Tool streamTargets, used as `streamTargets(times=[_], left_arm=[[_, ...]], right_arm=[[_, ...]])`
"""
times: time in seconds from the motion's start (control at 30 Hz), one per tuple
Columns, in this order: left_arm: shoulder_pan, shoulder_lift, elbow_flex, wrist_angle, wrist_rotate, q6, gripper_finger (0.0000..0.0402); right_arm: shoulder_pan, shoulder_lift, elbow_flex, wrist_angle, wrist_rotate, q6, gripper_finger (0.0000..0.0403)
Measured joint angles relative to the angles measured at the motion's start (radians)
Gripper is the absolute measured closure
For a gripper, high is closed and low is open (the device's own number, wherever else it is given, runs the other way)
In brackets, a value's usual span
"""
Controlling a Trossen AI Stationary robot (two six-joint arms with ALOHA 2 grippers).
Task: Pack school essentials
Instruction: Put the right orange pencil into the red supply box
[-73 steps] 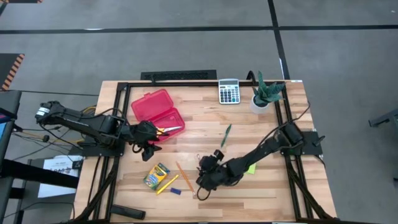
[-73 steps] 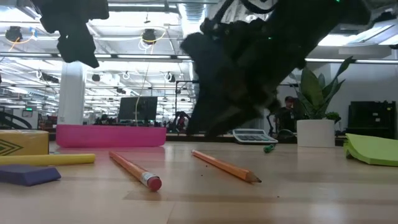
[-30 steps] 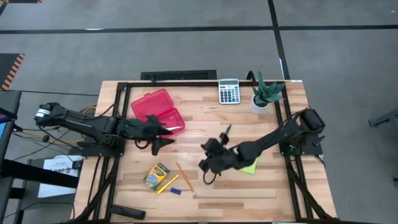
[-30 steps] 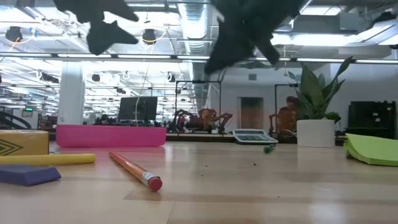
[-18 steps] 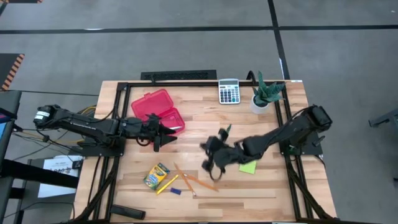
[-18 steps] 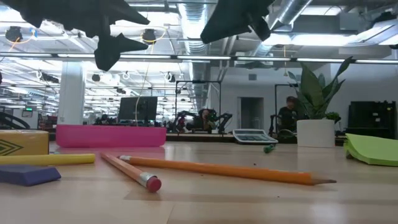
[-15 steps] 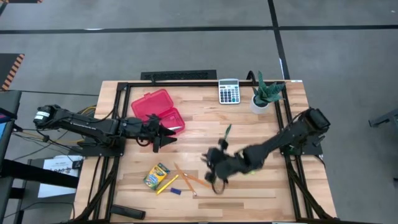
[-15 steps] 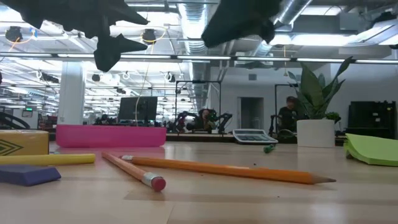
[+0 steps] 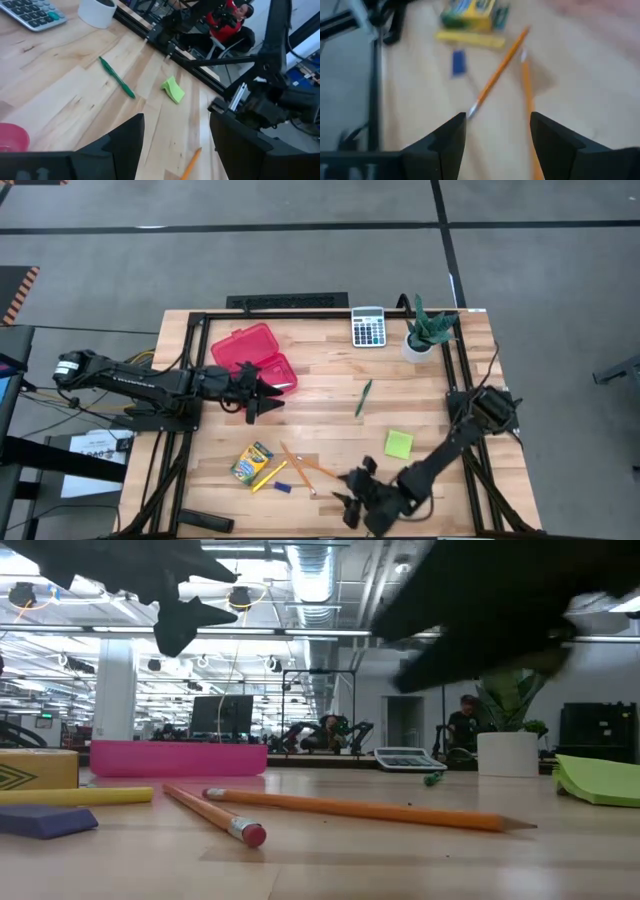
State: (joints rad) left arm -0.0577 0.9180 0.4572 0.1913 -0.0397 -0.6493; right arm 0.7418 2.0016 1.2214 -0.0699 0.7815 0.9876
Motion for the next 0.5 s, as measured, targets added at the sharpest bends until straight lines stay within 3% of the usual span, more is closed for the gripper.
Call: streamTargets(times=[0.1,0.33,0.5], left_arm=[[0.003,0.000,0.000,-0.001,-0.011,-0.013,0.0182],[0.003,0.000,0.000,-0.004,-0.088,-0.047,0.0182],[0.003,0.000,0.000,-0.045,-0.134,-0.075,0.0182]], right_arm=[[0.039,0.030,0.000,-0.034,0.071,0.030,0.0178],[0.064,0.161,-0.001,-0.015,0.079,0.029,0.0176],[0.080,0.265,0.004,0.038,0.219,0.162,0.0180]])
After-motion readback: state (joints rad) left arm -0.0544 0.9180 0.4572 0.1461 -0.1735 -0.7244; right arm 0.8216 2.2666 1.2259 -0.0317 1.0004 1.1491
